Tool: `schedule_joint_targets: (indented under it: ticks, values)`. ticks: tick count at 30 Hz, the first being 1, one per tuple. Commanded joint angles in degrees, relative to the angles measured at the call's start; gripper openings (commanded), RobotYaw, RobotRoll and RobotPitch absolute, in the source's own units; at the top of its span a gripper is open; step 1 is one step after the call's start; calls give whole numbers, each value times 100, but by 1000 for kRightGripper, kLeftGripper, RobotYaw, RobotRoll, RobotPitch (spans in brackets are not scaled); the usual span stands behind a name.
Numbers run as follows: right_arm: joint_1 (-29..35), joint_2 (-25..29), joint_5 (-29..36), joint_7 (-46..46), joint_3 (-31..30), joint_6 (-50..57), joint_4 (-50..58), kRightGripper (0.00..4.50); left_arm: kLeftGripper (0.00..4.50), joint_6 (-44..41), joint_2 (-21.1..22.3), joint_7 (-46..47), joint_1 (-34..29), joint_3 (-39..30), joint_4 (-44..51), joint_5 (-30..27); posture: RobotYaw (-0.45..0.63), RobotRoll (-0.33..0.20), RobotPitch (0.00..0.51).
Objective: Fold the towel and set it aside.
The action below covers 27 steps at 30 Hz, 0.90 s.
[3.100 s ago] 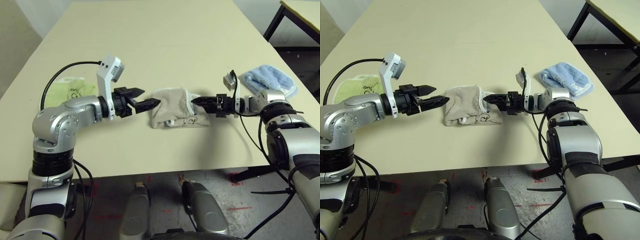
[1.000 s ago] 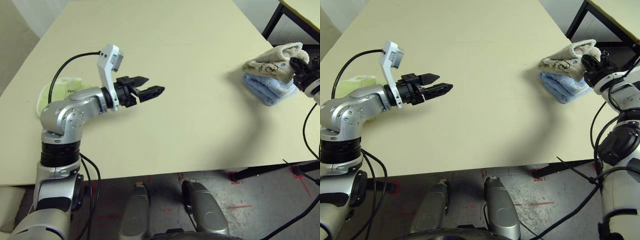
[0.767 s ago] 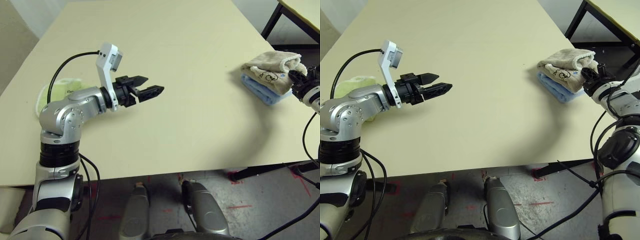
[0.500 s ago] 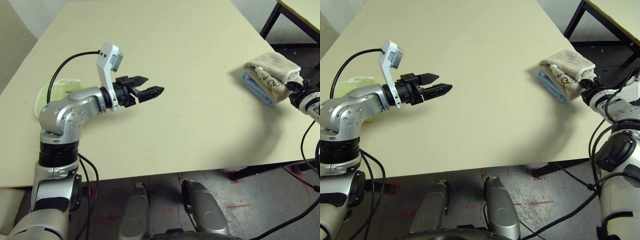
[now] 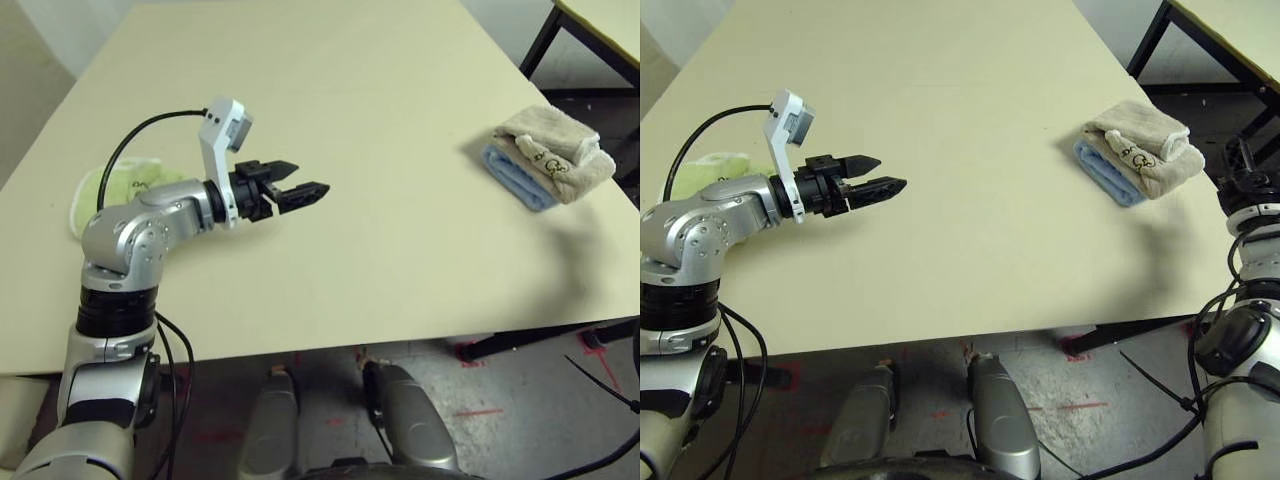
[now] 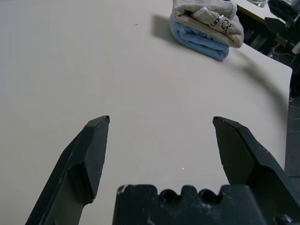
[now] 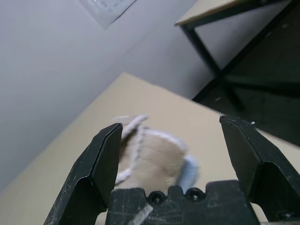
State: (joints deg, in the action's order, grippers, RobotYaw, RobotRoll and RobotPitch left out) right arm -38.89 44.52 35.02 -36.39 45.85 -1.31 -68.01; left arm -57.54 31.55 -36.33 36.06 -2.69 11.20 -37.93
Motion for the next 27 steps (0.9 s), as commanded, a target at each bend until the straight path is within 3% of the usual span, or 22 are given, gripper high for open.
schedule_joint_targets:
  ticks: [1, 8, 12, 18, 24, 27]
  values:
    - [-15, -2, 80, -93, 18, -184, 194, 4470, 4500, 136, -34, 16, -14, -14, 12, 68, 34, 0, 135]
    - [-837, 64, -169, -699, -703, 332, 725, 4470, 4500, 1179, -224, 959, -19, -1016, -272, 498, 34, 0, 137]
    - [-1315, -11, -480, -668, -1218, 539, 747, 4470, 4500, 1977, 65, 1433, -410, -1356, -333, 1213, 67, 0, 140]
    - [-1803, -292, -1340, -497, -2135, 29, 423, 4470, 4500, 2349, 520, 2175, -906, -2007, -718, 1907, 120, 0, 138]
    - [-2117, -436, -2272, 309, -2854, -403, -120, 4470, 4500, 3004, 925, 2260, -789, -2157, -1794, 2366, 144, 0, 127]
    - [-2228, -491, -2382, 409, -2904, -492, -273, 4470, 4500, 3292, 1007, 2222, -696, -2146, -2218, 2452, 145, 0, 125]
